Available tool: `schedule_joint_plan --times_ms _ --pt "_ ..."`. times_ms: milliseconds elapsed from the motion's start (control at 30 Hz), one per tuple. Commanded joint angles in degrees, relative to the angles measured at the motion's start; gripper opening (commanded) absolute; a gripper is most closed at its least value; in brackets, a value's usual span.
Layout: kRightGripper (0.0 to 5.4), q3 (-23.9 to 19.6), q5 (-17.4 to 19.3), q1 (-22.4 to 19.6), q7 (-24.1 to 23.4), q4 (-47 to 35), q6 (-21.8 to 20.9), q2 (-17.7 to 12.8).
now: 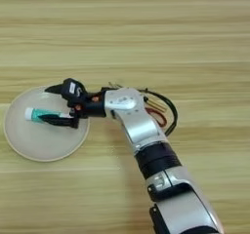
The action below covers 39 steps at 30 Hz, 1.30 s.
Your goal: Move the objects on the table
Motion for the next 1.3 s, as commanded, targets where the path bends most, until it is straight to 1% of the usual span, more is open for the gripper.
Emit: schedule_joint_plan --times_ms 33,133,233,367,433,600,767,900,1067,1300 --pt "4.48 -4.09 3.41 -4.38 -1.38 -5.03 1.45 -2.17" --pt "5.01 -6.68 4.06 -5.48 -2.17 -5.14 1.56 -4.12" --pt "5.32 -9.68 4.18 -6.54 -2.98 -4.15 0.89 -6.96" --pt "5.37 -12.79 3.89 -7.66 -3.19 -1.01 -0.17 -10.96" --pt "5.37 -13.84 3.31 -8.33 -3.4 2.12 -1.19 -12.98" --pt "5.37 -14.63 2.51 -9.55 -3.02 8.41 -3.44 -15.56" --pt "5.37 -14.24 1.69 -10.48 -2.02 14.43 -5.26 -16.75" --pt "5.37 -13.49 0.77 -10.64 -0.55 17.17 -6.05 -17.04" --pt "5.37 -11.82 -2.26 -10.96 -0.75 21.41 -7.48 -16.99" --pt "5.37 -11.11 -3.71 -11.71 -0.37 25.63 -8.81 -16.61"
